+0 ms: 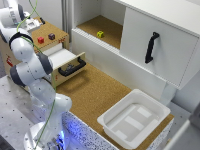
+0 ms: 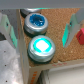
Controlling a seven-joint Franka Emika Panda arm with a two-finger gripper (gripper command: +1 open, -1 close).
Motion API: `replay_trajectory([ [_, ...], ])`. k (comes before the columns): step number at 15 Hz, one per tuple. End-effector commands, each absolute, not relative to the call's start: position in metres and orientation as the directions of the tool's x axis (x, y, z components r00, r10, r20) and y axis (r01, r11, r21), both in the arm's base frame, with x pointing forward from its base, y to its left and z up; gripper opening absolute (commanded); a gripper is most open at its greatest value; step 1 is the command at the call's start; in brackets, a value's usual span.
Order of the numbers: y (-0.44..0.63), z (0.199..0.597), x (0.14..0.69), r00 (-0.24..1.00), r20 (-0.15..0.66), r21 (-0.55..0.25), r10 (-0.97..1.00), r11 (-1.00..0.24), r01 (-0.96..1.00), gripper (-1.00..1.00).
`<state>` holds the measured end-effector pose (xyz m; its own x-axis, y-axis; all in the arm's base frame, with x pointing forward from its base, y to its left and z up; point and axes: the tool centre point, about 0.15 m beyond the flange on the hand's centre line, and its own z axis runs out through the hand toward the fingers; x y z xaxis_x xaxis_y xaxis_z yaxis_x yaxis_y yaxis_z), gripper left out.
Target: Move the green light switch to turn on the green light
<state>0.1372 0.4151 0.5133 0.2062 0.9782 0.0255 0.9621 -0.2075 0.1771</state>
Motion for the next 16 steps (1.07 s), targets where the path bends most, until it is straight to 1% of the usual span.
replay_trajectory([
  [1, 0.416, 0.514, 0.137, 0.226, 0.0, 0.204, 0.974, -0.221, 0.954, 1.0],
  [2, 0.416, 0.514, 0.137, 0.226, 0.0, 0.204, 0.974, -0.221, 0.954, 1.0],
  [3, 0.416, 0.512, 0.135, 0.199, 0.021, 0.177, 0.98, -0.199, 0.964, 1.0],
  [4, 0.418, 0.507, 0.131, 0.182, 0.016, 0.165, 0.983, -0.182, 0.969, 1.0],
  [5, 0.42, 0.505, 0.136, 0.232, 0.04, 0.114, 0.972, -0.235, 0.965, 1.0],
  [6, 0.422, 0.504, 0.141, 0.299, 0.068, 0.08, 0.952, -0.304, 0.949, 1.0],
  [10, 0.412, 0.508, 0.166, 0.57, 0.187, -0.01, 0.8, -0.578, 0.816, 1.0],
  [13, 0.391, 0.51, 0.194, 0.763, 0.27, -0.03, 0.587, -0.787, 0.616, 1.0],
  [15, 0.373, 0.511, 0.212, 0.853, 0.303, -0.035, 0.426, -0.889, 0.456, 1.0],
  [16, 0.364, 0.512, 0.219, 0.882, 0.31, -0.044, 0.356, -0.921, 0.387, 1.0],
])
